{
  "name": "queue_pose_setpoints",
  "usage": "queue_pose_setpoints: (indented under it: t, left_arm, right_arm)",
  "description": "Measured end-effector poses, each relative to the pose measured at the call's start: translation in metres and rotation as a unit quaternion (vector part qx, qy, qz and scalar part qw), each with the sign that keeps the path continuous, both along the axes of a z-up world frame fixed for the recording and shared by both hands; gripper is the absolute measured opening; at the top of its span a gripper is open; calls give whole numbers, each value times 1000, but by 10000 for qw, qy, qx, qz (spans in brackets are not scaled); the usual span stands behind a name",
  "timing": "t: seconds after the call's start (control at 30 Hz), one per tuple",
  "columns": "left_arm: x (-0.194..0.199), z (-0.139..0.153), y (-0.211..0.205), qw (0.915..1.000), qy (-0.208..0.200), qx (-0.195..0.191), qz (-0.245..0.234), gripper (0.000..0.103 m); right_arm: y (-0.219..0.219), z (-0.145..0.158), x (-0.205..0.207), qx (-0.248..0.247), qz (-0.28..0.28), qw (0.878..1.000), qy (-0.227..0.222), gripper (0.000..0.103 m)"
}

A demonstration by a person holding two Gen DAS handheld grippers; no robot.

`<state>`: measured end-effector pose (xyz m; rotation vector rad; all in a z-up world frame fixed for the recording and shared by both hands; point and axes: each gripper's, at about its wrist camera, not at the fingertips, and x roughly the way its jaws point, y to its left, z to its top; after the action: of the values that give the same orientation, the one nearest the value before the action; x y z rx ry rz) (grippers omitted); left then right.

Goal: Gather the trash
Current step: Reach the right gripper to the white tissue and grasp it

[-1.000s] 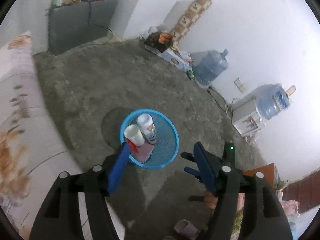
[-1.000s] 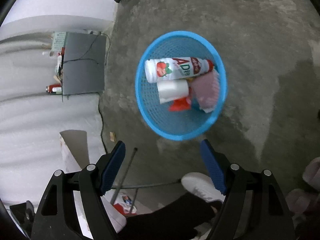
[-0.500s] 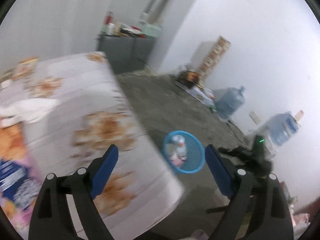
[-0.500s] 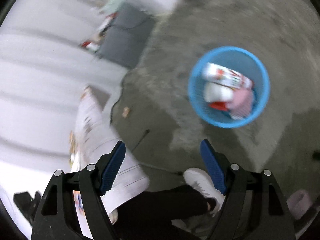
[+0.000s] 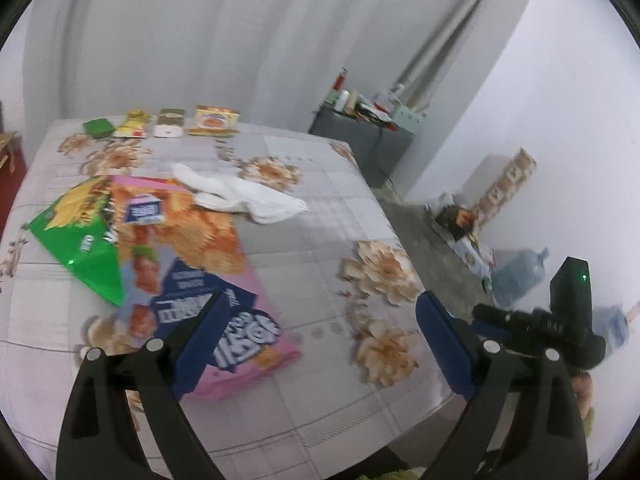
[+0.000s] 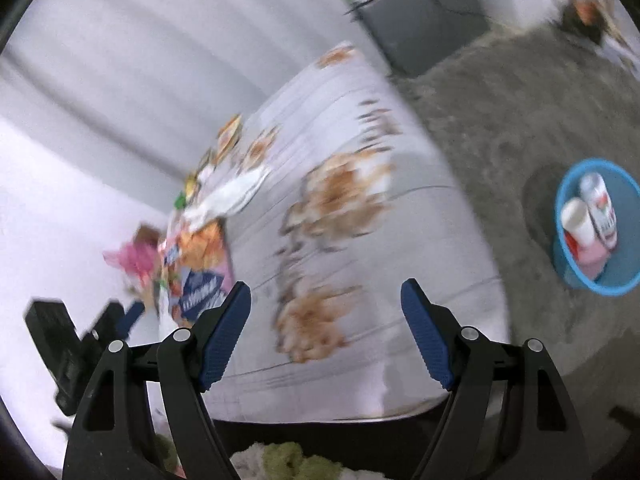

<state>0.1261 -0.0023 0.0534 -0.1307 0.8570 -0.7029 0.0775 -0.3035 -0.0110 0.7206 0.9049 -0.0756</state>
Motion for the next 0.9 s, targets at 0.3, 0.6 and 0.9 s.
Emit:
queue_pose_setpoints:
  t: [0.3, 0.6, 0.9]
  left_arm:
    - [2, 3, 24, 9996, -260, -111, 22, 92]
    - [4, 0, 45, 9989, -412, -85, 230, 92]
    - [-8, -9, 80, 9955, -433, 161, 832, 92]
  right_arm:
    - [62, 42, 48, -1535, 176, 9880, -61, 95]
    - [95, 51, 76, -3387, 175, 9407, 109, 95]
    - [73, 31, 90, -1670, 661, 9829, -400, 95]
